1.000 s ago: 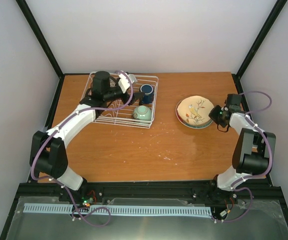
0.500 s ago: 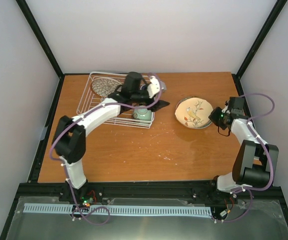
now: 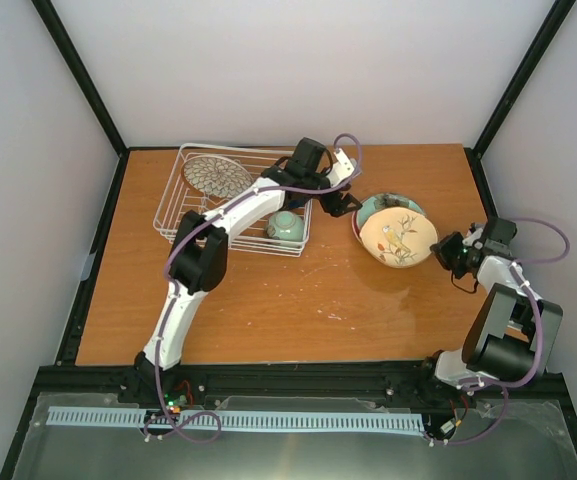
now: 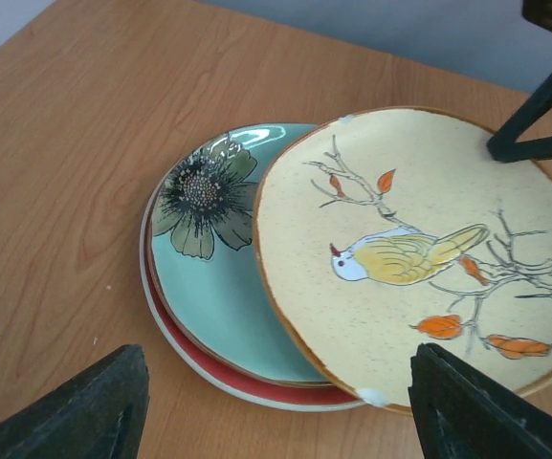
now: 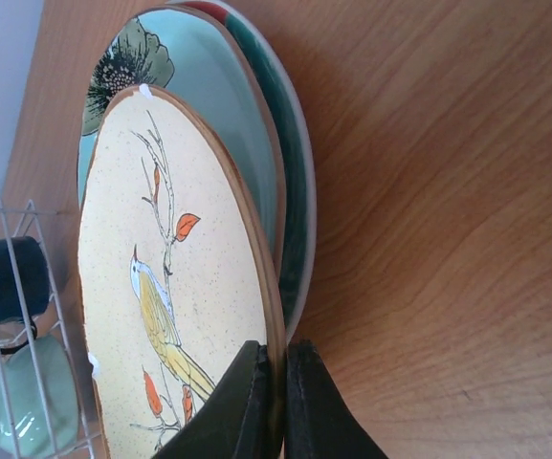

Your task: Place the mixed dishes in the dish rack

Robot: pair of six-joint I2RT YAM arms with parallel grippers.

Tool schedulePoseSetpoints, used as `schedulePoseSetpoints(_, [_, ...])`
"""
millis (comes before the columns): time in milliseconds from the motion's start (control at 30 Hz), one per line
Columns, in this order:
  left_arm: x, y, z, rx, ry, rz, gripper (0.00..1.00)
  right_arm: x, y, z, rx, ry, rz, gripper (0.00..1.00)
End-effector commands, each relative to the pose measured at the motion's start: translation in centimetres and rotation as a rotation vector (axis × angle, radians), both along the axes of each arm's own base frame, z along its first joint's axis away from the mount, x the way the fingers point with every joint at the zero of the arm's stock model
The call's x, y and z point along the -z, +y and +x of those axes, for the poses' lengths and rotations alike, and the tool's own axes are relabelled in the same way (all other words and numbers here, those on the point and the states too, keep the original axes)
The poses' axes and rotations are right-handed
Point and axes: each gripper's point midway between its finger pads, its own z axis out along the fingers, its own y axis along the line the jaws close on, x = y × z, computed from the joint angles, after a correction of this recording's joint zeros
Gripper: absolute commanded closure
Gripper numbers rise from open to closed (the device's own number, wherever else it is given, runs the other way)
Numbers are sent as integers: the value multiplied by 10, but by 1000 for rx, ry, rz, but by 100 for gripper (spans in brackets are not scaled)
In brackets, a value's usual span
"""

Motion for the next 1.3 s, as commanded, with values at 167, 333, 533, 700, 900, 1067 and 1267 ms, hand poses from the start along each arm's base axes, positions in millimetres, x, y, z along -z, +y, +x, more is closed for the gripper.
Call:
schedulePoseSetpoints(167, [33,-6,11,-32,103,55,20,-25,15,4,-83,-164,186,97])
schedulePoseSetpoints(333, [46,-9,9,-22,145,64,19,-31,23,5,-113,-210,238,97])
schedulePoseSetpoints(533, [58,-15,0,4,191,67,20,-37,25,7,-126,-236,257,97])
schedulePoseSetpoints(700, [65,-29,-10,37,212,69,29,-38,25,7,-126,-248,267,97])
schedulePoseSetpoints(900, [72,-44,-28,95,260,51,33,-38,27,7,-128,-266,282,97])
schedulePoseSetpoints(1067, [69,-49,-37,132,309,19,40,-46,28,9,-138,-300,289,97])
schedulePoseSetpoints(1267, [58,-54,-52,197,386,-44,43,-59,31,9,-165,-344,295,97])
